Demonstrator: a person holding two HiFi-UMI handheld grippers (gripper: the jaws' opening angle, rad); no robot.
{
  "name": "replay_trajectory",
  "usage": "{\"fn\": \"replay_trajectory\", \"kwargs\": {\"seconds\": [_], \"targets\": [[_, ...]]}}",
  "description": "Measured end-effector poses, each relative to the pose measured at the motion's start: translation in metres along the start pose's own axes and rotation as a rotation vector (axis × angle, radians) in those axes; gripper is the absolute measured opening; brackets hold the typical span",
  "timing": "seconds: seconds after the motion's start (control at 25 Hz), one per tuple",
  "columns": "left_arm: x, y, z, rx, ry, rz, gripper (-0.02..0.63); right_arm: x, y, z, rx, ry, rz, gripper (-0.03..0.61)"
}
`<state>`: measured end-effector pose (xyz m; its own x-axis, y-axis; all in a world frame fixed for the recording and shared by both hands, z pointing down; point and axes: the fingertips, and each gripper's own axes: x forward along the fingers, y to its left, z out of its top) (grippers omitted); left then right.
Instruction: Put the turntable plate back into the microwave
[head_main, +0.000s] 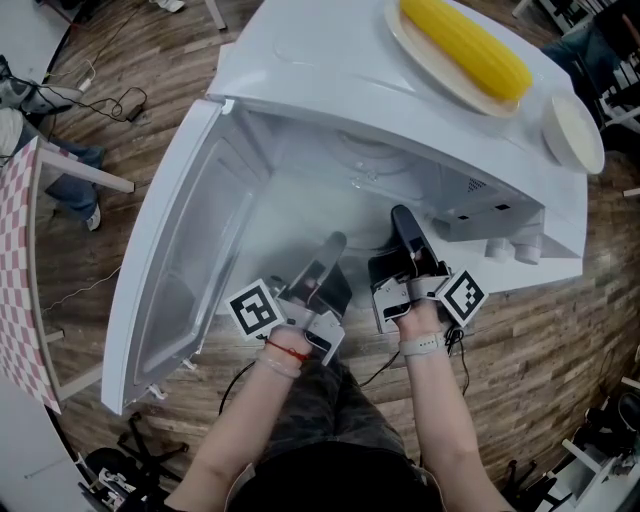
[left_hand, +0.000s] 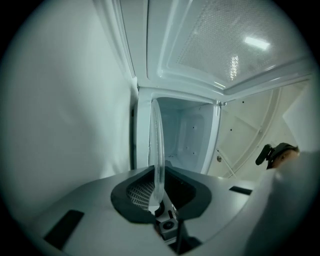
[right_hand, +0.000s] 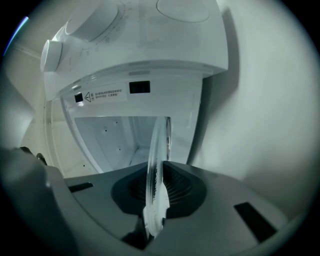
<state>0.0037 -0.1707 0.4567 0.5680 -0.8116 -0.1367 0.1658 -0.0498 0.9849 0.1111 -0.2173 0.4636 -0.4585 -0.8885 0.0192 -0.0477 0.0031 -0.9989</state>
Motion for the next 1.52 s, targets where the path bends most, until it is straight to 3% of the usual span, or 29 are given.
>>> {"fn": "replay_trajectory", "kwargs": {"seconds": [0.36,0.52,1.16,1.52], "targets": [[0.002,0.003,-0.001,-0.067,-0.038,0.002,0.043,0.003,0.003,0.002,-0.008,0.011,-0.007,0.043],[0.006,0.009,0.002,-0.077,-0.051,0.029,0.043,0.000,0.002,-0.005,-0.069,0.062,-0.035,0.074],[0.027,0.016,0.013,-0.055,-0.039,0.044,0.043,-0.010,-0.002,-0.042,-0.070,0.194,-0.048,0.075],[0.037,0.014,0.017,-0.021,-0.003,0.043,0.043,-0.002,-0.003,-0.038,-0.088,0.190,-0.064,0.061]]}}
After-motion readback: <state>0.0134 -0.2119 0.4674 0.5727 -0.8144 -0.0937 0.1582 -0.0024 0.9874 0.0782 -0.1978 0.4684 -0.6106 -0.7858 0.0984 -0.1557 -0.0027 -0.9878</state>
